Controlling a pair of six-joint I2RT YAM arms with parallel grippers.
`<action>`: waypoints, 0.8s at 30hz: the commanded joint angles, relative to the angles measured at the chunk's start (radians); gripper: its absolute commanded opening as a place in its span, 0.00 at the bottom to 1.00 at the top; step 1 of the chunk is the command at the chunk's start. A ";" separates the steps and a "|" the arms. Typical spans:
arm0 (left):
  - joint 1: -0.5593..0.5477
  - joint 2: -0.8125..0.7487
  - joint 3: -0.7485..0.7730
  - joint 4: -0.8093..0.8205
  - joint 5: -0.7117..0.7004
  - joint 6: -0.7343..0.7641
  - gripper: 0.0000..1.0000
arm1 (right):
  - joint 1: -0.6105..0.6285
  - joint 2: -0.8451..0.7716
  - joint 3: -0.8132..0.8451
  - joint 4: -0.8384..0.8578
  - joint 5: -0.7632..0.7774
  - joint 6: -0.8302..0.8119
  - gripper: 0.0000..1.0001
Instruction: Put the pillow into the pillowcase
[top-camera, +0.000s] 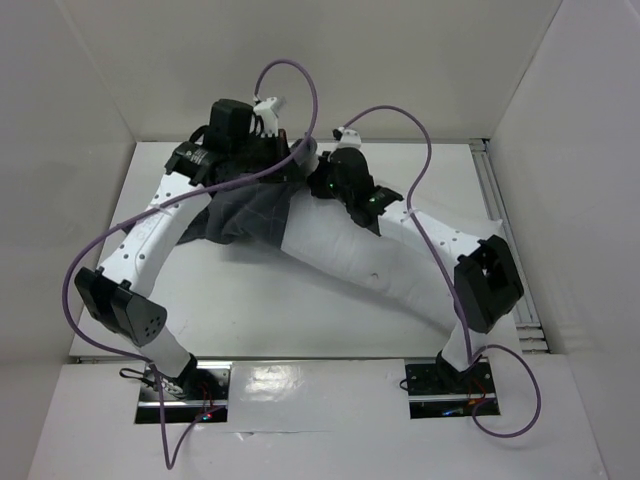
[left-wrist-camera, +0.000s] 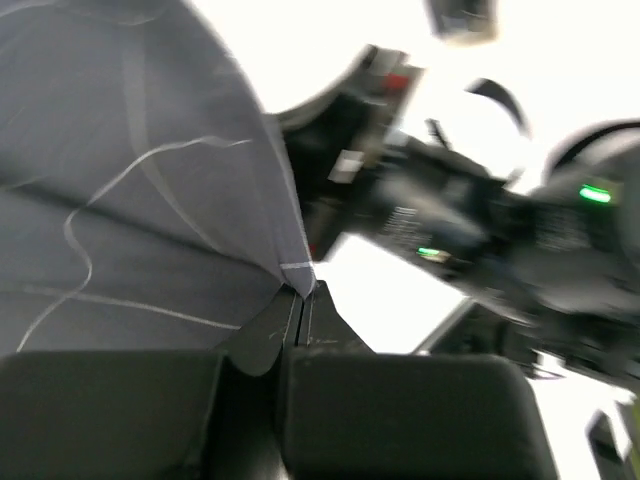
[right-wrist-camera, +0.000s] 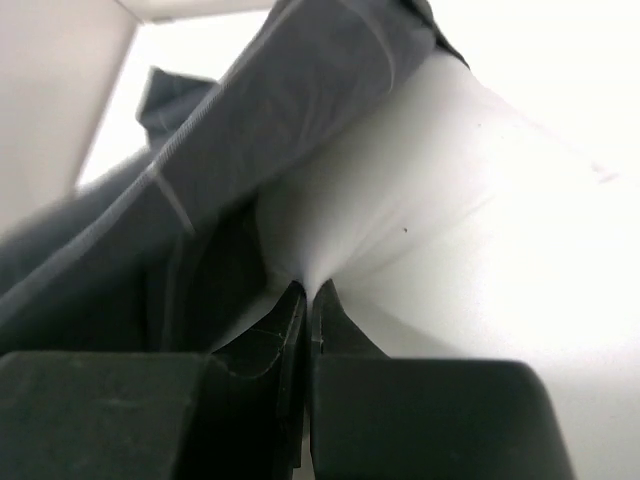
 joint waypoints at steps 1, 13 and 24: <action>0.004 0.031 0.047 0.062 0.203 -0.023 0.00 | 0.008 0.040 0.128 0.065 0.016 0.043 0.00; 0.056 -0.050 -0.215 -0.033 0.085 0.035 0.31 | -0.110 0.137 0.105 0.223 -0.156 0.198 0.00; 0.135 0.065 0.041 -0.096 0.103 0.080 0.48 | -0.091 -0.013 -0.007 -0.011 -0.259 0.072 0.76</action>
